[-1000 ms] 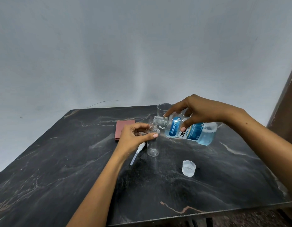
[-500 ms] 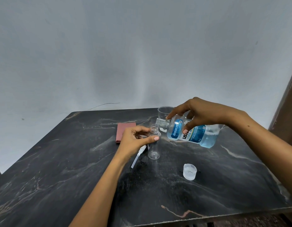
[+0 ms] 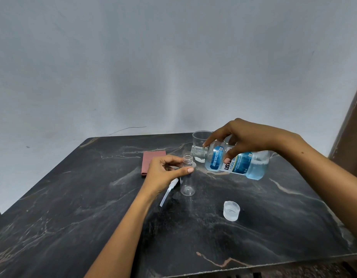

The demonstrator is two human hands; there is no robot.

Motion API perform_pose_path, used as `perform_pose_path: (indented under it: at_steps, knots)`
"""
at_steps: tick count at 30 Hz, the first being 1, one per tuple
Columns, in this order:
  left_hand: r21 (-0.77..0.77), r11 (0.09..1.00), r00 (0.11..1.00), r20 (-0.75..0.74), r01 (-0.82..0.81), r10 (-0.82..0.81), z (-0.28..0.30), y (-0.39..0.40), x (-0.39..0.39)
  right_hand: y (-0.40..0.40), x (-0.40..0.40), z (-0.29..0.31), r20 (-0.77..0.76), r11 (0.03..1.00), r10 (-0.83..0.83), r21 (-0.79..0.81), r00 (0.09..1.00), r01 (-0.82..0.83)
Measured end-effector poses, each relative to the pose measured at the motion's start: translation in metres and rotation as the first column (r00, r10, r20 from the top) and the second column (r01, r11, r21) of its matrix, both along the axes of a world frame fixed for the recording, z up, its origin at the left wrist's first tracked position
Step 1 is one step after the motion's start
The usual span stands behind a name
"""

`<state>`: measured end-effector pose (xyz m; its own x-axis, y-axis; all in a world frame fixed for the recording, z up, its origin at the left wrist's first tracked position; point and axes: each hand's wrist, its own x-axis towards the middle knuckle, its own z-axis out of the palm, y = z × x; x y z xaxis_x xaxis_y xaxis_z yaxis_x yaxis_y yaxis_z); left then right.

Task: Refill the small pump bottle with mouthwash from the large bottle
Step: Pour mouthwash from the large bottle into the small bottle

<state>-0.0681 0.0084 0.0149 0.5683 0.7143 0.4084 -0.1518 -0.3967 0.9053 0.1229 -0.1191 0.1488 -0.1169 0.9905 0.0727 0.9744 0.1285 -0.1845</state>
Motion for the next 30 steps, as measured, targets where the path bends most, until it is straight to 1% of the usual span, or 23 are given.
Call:
perform_pose_path:
  at_steps: [17,30]
  knots:
    - [0.003,1.000,1.000,0.001,0.001,-0.001,0.001,-0.001,0.000,0.005,-0.006,0.009,0.075,0.999,-0.010,-0.037,0.997,0.013]
    - [-0.011,1.000,1.000,0.006,-0.010,0.010,-0.001,0.000,0.000,0.010,-0.007,0.014,0.098,0.998,-0.001,-0.057,0.995,0.007]
